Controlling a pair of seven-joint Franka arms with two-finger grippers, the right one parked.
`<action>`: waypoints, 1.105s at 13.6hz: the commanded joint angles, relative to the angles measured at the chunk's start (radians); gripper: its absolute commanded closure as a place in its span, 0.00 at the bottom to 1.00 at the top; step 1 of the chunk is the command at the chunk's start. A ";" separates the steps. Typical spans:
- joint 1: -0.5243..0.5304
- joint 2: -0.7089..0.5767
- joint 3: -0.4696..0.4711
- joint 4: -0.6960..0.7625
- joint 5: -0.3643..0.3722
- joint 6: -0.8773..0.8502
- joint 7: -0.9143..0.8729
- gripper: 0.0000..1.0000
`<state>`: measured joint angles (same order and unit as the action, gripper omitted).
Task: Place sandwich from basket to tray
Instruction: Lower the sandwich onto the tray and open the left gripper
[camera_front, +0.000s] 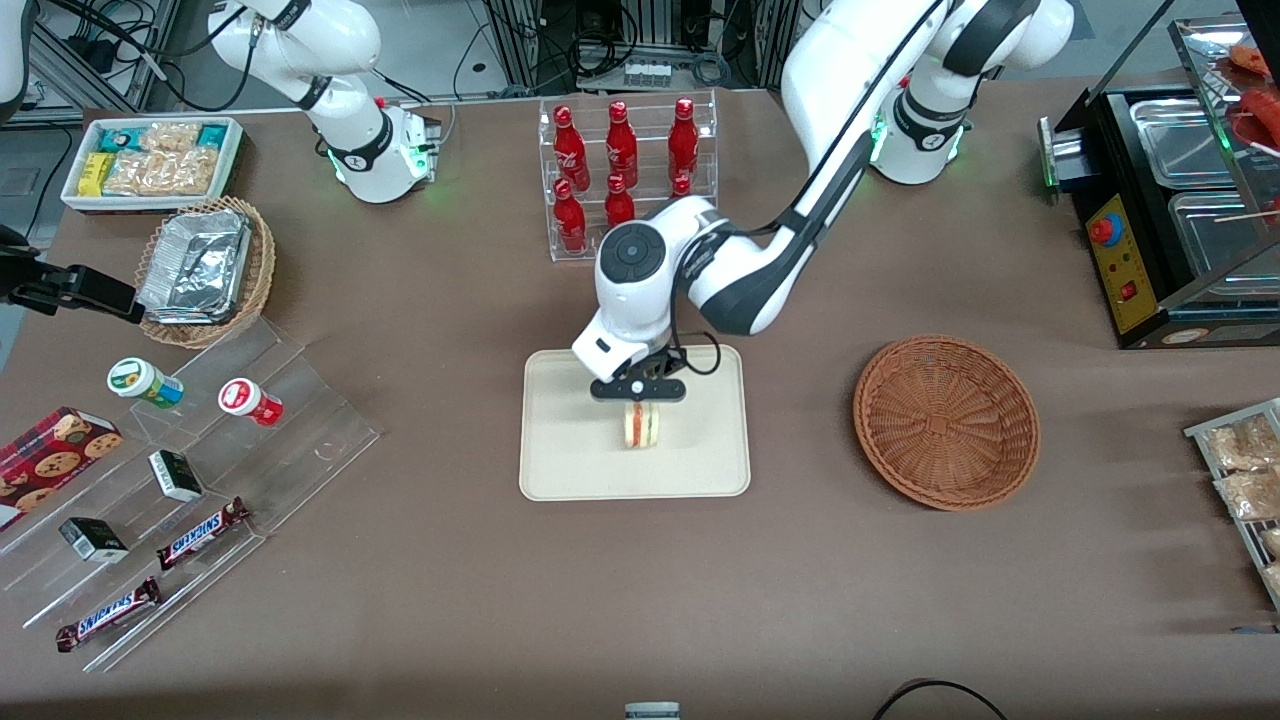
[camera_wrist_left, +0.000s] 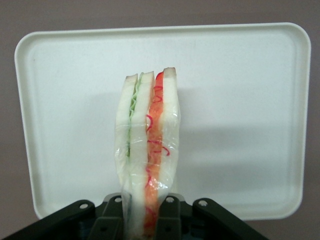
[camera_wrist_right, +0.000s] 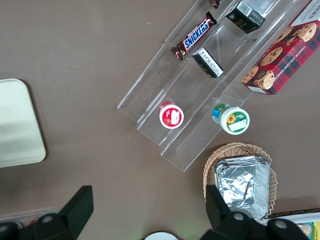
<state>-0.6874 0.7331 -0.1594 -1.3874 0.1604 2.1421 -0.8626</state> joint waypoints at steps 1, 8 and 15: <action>-0.014 0.091 0.014 0.103 0.045 -0.005 -0.003 0.97; -0.014 0.161 0.014 0.168 0.047 -0.002 -0.004 0.01; 0.026 -0.065 0.014 0.154 0.031 -0.261 -0.084 0.00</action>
<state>-0.6832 0.7930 -0.1516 -1.1962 0.1914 1.9853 -0.9111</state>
